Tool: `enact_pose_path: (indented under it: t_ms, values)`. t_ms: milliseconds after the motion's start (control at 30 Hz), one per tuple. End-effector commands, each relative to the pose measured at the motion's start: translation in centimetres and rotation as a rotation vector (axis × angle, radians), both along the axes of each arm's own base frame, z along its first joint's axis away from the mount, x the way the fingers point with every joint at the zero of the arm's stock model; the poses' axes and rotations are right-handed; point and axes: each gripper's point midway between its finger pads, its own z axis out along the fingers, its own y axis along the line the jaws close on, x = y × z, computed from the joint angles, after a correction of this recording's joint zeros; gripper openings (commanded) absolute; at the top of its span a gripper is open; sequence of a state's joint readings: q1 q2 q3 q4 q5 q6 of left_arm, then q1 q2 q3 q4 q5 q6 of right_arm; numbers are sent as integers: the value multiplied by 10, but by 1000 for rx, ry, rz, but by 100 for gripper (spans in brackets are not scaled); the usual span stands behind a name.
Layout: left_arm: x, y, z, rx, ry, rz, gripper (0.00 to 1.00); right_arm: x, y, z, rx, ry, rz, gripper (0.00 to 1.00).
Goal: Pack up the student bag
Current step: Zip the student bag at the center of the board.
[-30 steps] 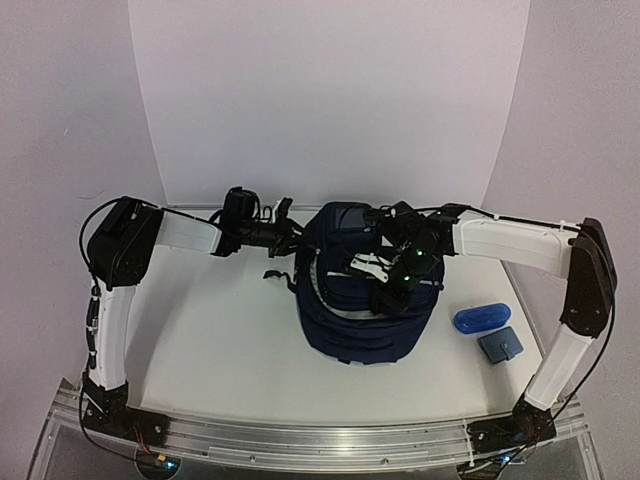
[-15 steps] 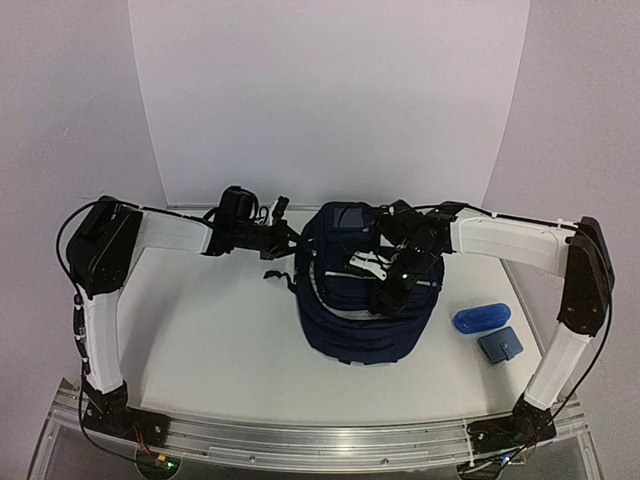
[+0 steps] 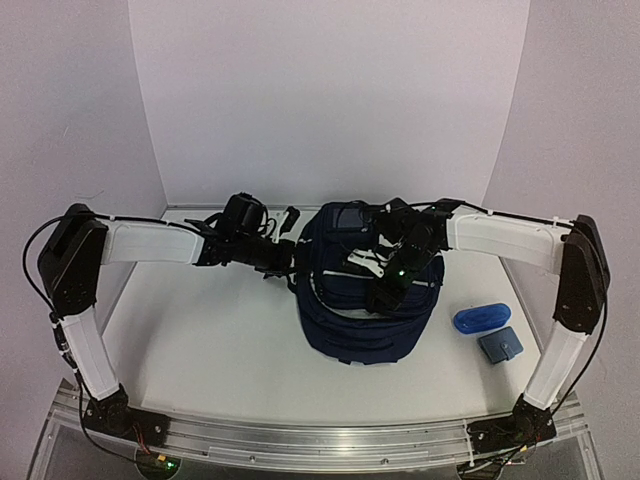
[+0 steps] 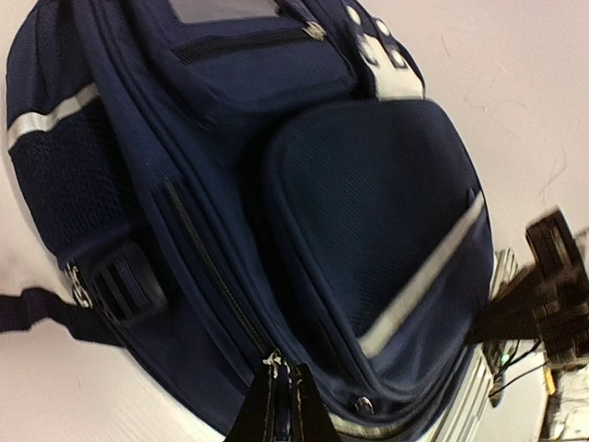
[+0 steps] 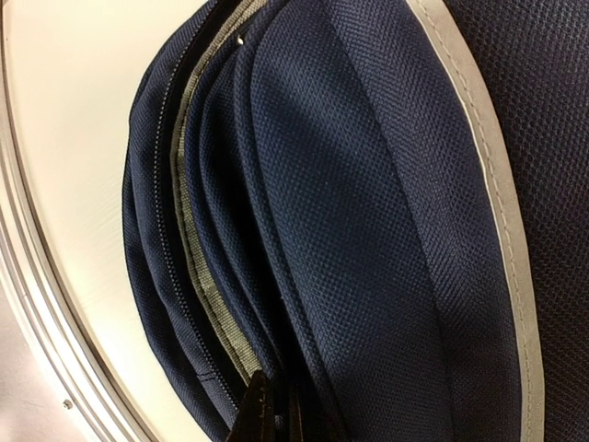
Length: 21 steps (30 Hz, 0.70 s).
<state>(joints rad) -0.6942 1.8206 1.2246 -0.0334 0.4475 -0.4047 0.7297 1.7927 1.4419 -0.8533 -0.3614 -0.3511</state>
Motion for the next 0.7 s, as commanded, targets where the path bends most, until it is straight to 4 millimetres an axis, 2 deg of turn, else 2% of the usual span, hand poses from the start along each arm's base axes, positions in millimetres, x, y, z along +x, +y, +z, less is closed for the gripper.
enact_pose_path:
  t_ms: [0, 167, 500, 567, 667]
  values:
    - [-37, 5, 29, -3, -114, -73, 0, 16, 5, 6, 22, -15, -48, 0]
    - [-61, 9, 43, -8, -181, -98, 0, 15, 12, 2, 43, 19, -49, 0]
    - [-96, 9, 30, 118, -262, -122, 0, 19, 36, 7, 126, 81, -59, 0]
    - [-97, 16, 33, 114, -266, -93, 0, 17, 37, 9, 137, 83, -51, 0]
    - [-87, 36, 35, 177, -290, 10, 0, 16, 34, 20, 155, 65, -48, 0]
